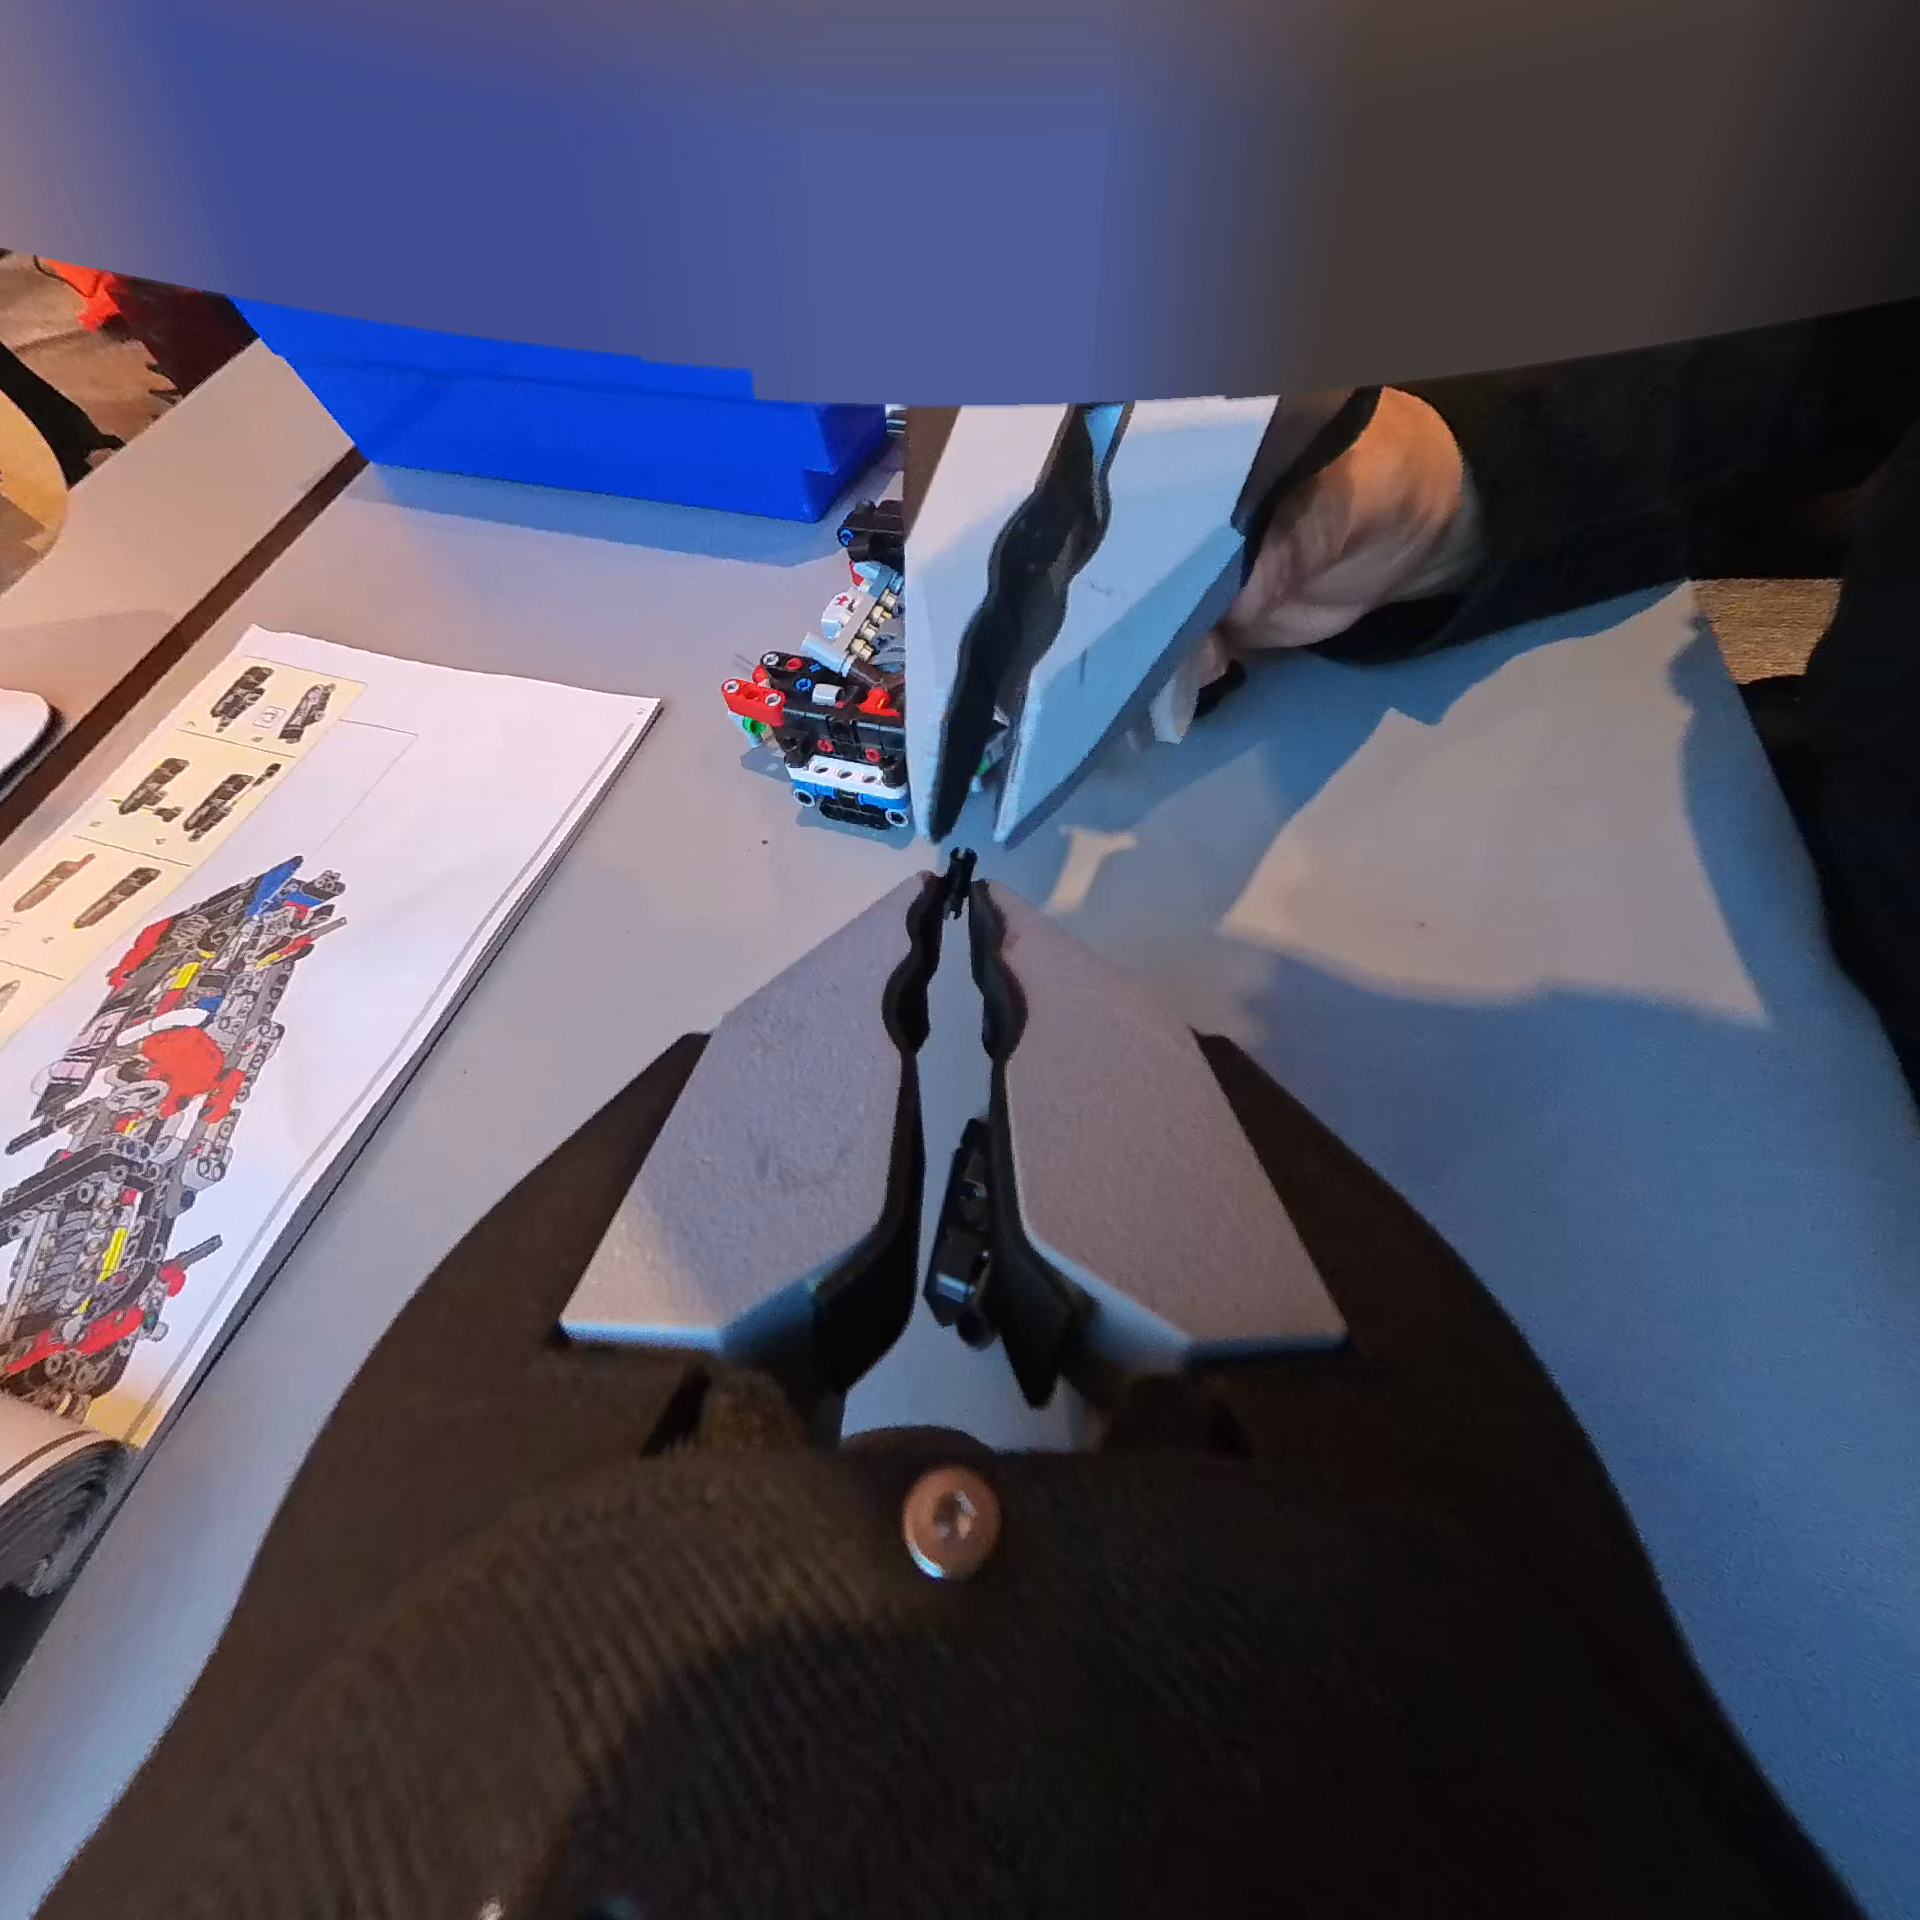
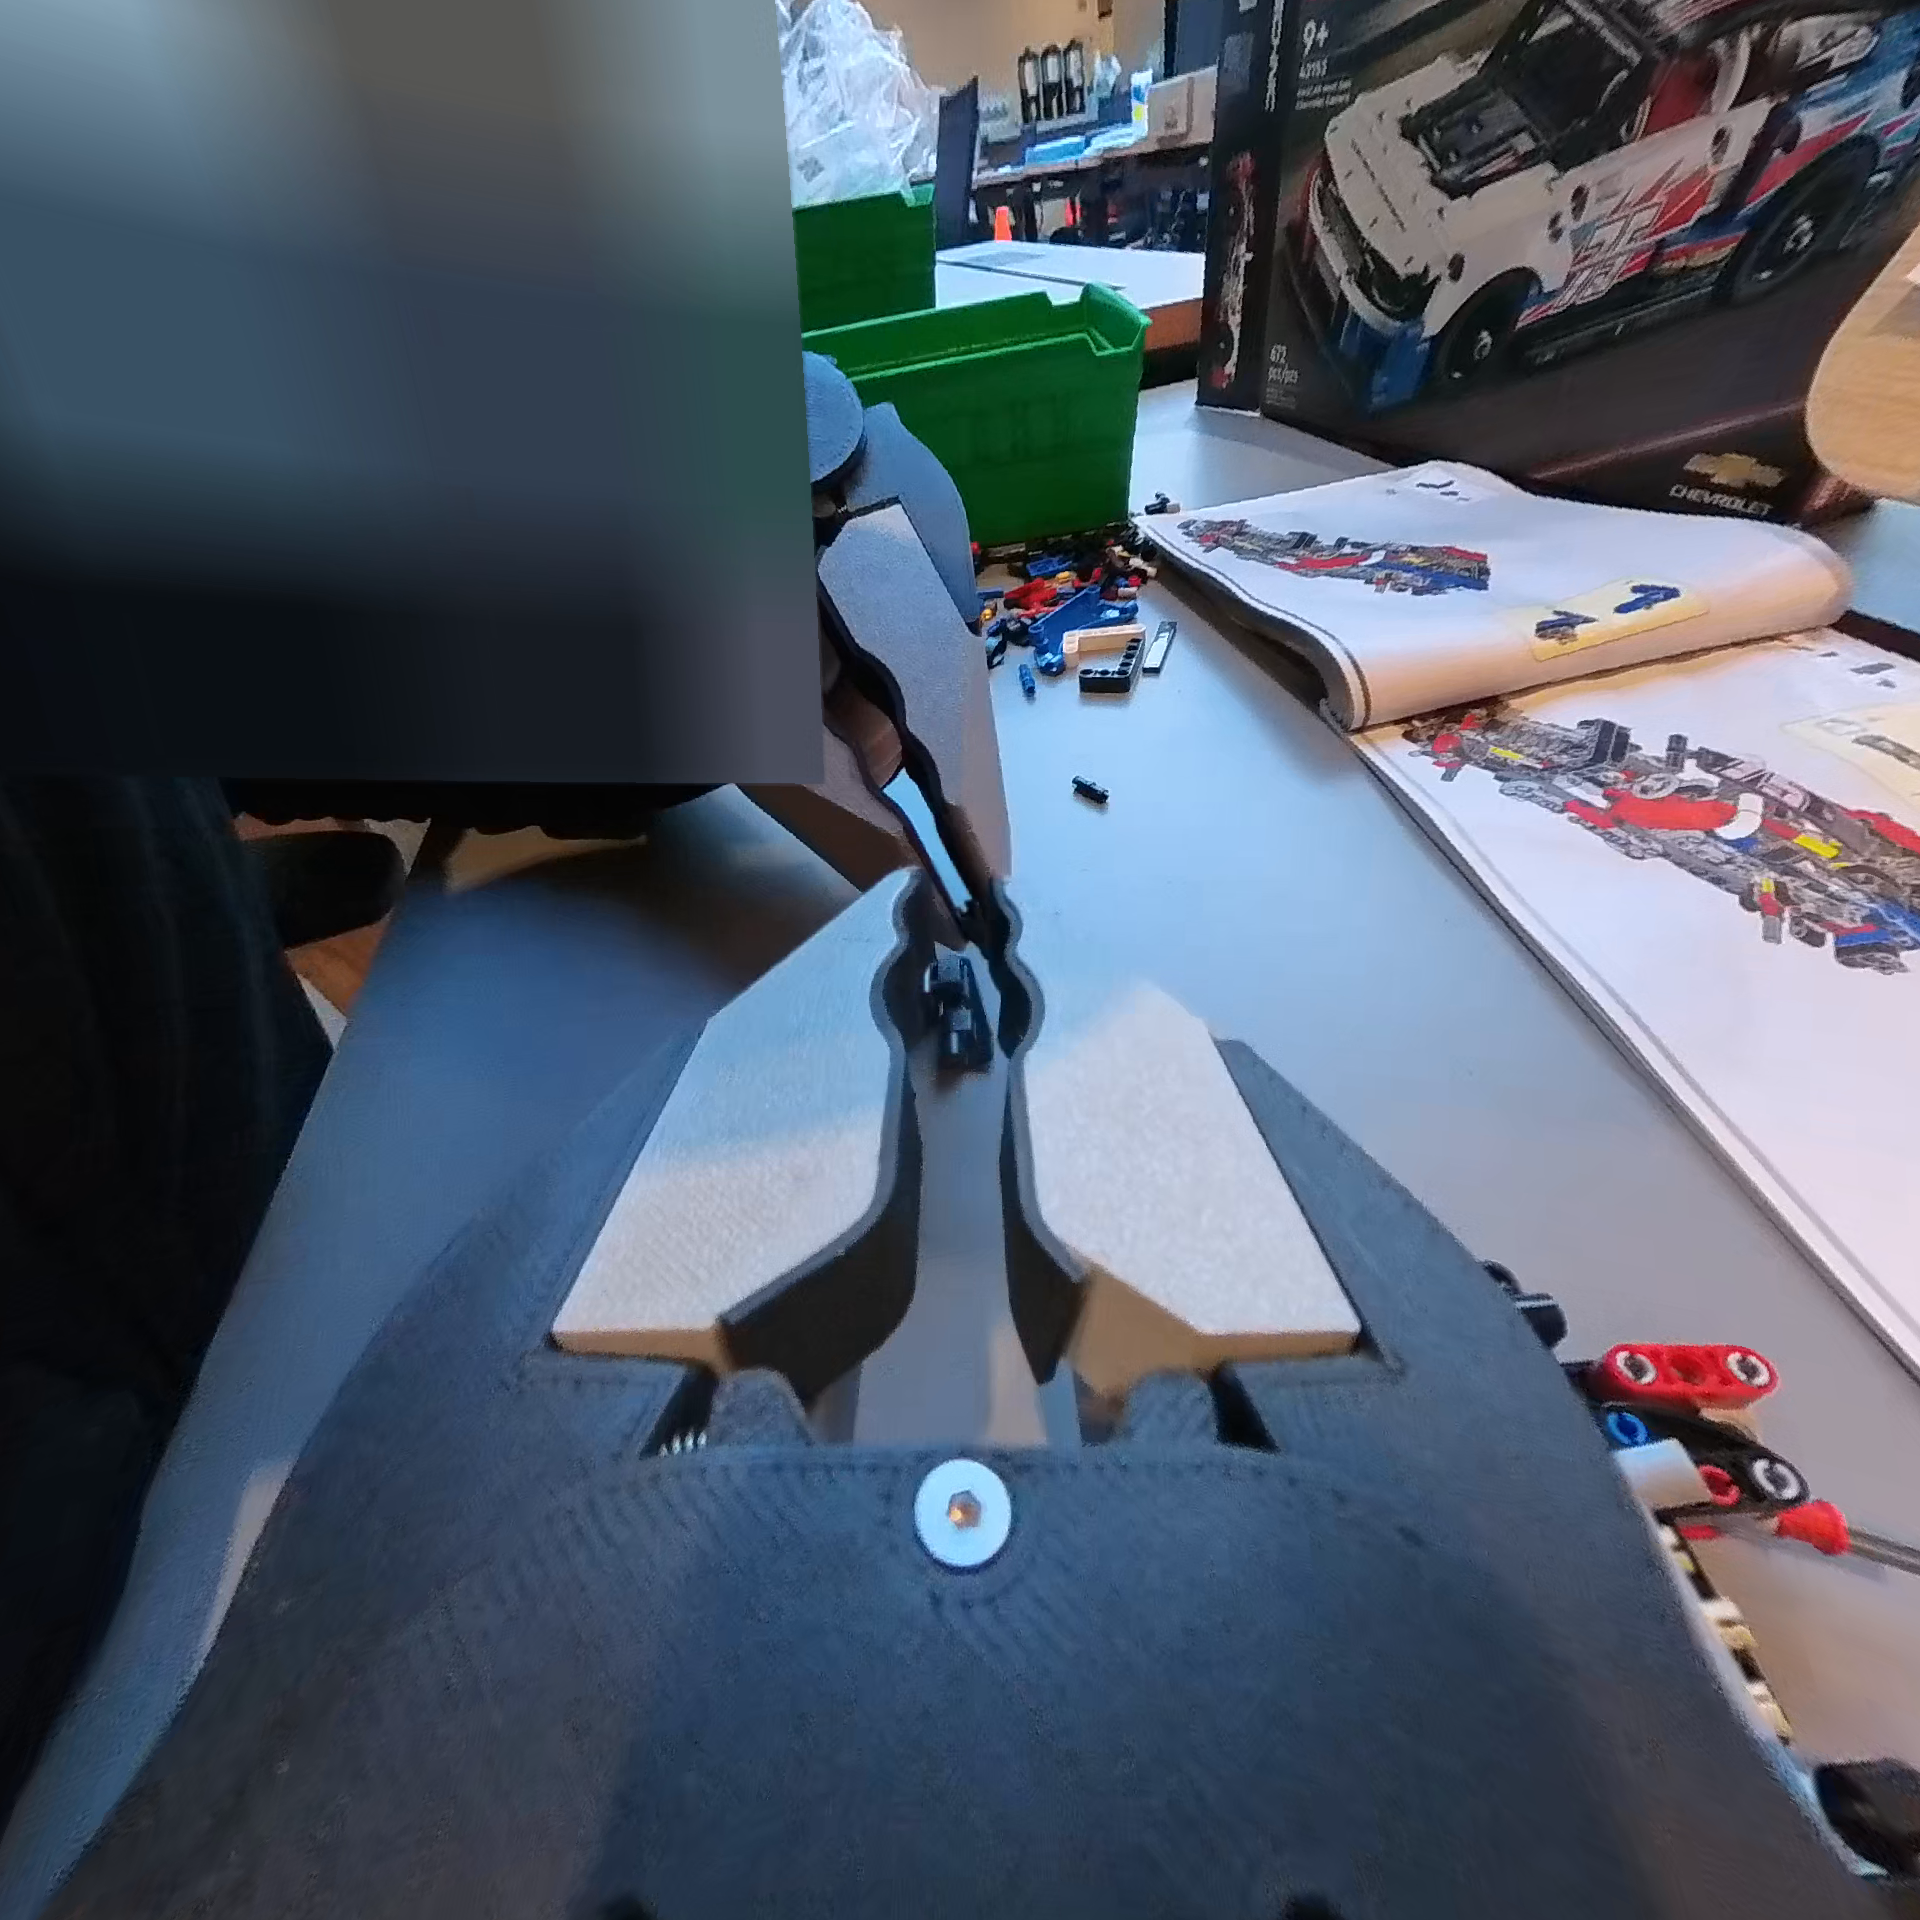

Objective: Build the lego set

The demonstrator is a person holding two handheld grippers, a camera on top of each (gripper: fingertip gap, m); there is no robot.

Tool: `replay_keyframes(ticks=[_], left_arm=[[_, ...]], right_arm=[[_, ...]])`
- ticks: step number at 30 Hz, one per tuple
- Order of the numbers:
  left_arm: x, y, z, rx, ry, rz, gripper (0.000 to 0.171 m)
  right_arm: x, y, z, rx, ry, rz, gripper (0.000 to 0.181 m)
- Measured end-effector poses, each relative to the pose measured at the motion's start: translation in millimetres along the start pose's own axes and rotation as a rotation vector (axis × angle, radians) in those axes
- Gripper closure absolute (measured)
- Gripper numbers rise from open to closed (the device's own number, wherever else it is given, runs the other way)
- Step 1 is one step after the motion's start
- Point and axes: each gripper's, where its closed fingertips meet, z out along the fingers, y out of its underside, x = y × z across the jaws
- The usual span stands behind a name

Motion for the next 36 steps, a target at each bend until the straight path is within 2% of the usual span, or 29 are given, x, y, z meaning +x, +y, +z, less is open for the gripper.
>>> replay_keyframes(ticks=[16, 22, 24, 26, 28, 31, 33, 36], left_arm=[[2.5, -8.7, -5.4, 0.016, -0.042, 0.083, 0.171], [-8.4, -5.9, -5.6, -0.023, -0.180, 0.205, 0.171], [-12.1, -17.0, -12.6, 0.032, -0.293, 0.348, 0.170], [-4.8, -35.9, -22.8, 0.164, -0.321, 0.433, 0.171], [3.3, -46.8, -26.2, 0.263, -0.209, 0.292, 0.171], [2.9, -61.8, -30.5, 0.434, 0.004, -0.133, 0.171], [1.7, -71.6, -35.7, 0.562, 0.133, -0.378, 0.171], [1.0, -73.8, -34.8, 0.645, 0.238, -0.572, 0.170]], right_arm=[[-2.1, -0.3, -1.0, -0.018, 0.017, -0.041, 0.177], [6.4, 3.4, -1.7, -0.030, 0.036, 0.030, 0.173], [7.6, 2.7, -2.3, -0.026, 0.038, 0.041, 0.171], [2.9, -2.0, -3.1, -0.004, 0.011, 0.039, 0.167], [-4.6, -10.4, -4.6, 0.038, -0.025, 0.024, 0.166], [-13.1, -26.7, -9.7, 0.123, -0.051, -0.028, 0.165], [-9.9, -34.5, -13.8, 0.154, -0.014, -0.058, 0.168], [-10.4, -49.8, -22.6, 0.220, 0.021, -0.103, 0.170]])
